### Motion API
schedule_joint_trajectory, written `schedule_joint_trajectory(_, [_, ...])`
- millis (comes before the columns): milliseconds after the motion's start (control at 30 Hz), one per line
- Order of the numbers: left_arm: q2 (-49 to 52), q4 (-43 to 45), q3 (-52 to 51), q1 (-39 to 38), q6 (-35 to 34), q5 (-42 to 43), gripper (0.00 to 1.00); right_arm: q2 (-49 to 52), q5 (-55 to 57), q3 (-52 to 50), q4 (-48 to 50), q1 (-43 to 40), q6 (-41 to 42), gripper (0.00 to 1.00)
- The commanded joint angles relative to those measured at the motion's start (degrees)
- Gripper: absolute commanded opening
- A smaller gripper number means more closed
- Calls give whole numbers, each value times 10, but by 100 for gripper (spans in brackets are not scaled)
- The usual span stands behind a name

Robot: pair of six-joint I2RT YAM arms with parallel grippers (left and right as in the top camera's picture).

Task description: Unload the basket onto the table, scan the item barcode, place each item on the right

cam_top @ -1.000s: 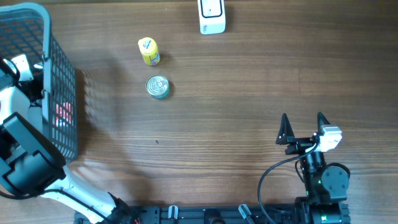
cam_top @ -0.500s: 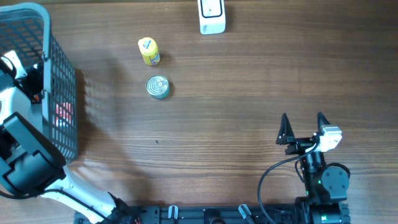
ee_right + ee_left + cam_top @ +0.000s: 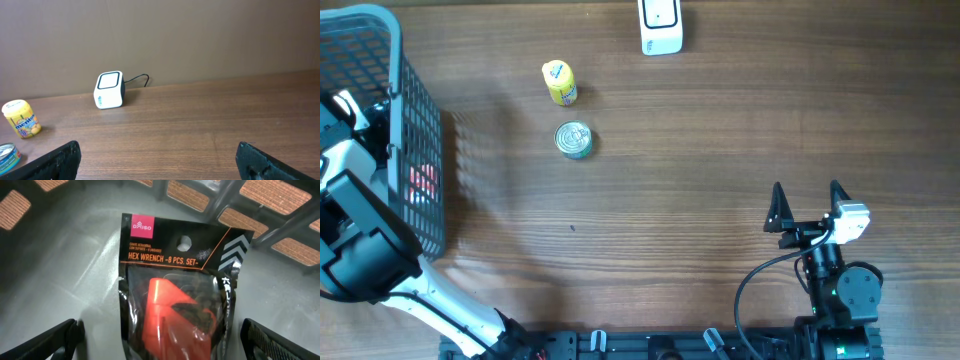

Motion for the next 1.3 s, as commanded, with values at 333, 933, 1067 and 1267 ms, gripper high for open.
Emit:
schedule_joint_trajectory(333, [31, 5, -5, -29, -14, 1, 56, -1, -7, -4, 3, 1, -2, 100])
schedule_joint_trajectory(933, [6, -6, -5, -29, -14, 1, 20, -1, -7, -4, 3, 1, -2, 100])
schedule_joint_trajectory(1067, [-31, -5, -5, -29, -14, -4, 20, -1, -7, -4, 3, 1, -2, 100])
schedule_joint_trajectory(1267, [-83, -6, -5, -29, -14, -23, 17, -1, -7, -4, 3, 1, -2, 100])
